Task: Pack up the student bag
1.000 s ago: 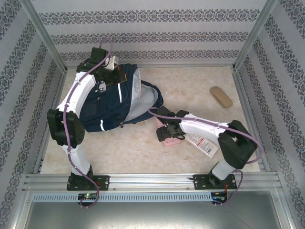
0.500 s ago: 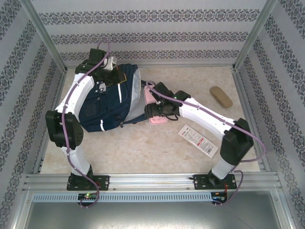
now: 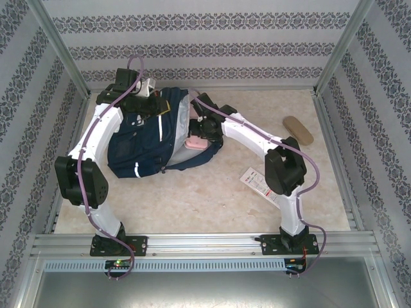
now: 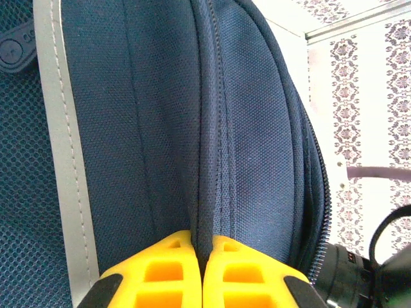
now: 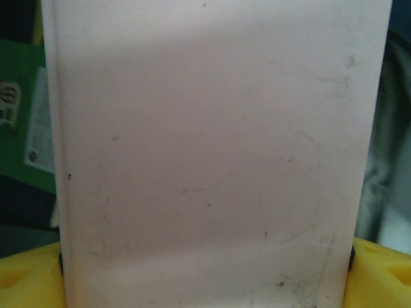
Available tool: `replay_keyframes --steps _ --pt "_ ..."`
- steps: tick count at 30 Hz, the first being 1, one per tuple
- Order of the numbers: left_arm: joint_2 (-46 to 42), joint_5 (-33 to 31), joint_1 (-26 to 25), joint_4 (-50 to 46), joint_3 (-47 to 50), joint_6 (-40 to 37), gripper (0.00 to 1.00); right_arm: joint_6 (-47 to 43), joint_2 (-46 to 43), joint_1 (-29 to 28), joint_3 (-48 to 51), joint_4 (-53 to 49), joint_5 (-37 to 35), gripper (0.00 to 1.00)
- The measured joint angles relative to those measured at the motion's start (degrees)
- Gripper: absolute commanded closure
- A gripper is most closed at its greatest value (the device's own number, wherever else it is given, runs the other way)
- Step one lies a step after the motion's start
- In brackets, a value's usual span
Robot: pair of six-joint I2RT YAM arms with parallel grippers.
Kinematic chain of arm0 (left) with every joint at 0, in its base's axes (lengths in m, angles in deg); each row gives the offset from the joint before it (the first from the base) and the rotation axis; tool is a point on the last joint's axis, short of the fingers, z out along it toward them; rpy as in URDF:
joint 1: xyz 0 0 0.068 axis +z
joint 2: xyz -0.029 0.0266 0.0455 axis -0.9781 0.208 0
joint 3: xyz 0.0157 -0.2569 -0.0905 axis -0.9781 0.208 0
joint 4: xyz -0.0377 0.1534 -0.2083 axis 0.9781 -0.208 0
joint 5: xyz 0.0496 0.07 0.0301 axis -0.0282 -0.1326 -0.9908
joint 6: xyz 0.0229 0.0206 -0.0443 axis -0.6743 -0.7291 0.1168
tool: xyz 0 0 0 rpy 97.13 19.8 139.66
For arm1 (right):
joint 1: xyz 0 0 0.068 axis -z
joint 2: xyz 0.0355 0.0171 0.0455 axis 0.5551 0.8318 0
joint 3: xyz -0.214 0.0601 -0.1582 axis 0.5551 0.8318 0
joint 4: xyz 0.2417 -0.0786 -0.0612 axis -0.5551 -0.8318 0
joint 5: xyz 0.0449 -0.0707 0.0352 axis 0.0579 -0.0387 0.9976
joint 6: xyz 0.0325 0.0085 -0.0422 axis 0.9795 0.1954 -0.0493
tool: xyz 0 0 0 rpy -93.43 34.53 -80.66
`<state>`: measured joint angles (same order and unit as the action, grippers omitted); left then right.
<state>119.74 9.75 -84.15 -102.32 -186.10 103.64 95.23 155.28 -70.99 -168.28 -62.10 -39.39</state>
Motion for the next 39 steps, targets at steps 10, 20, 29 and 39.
replay_keyframes --steps 10,20,29,39 --pt "0.0 0.2 0.0 0.2 0.1 0.3 1.0 0.8 7.0 -0.5 -3.5 -1.4 0.5 0.02" --pt "0.0 0.2 0.0 0.2 0.1 0.5 1.0 1.5 6.5 0.1 -1.8 2.3 3.1 0.03" --pt "0.0 0.2 0.0 0.2 0.0 0.4 1.0 1.4 2.8 3.7 6.0 6.1 6.2 0.31" --pt "0.0 1.0 0.0 0.2 0.0 0.5 1.0 2.3 4.7 3.3 7.1 9.9 10.5 0.54"
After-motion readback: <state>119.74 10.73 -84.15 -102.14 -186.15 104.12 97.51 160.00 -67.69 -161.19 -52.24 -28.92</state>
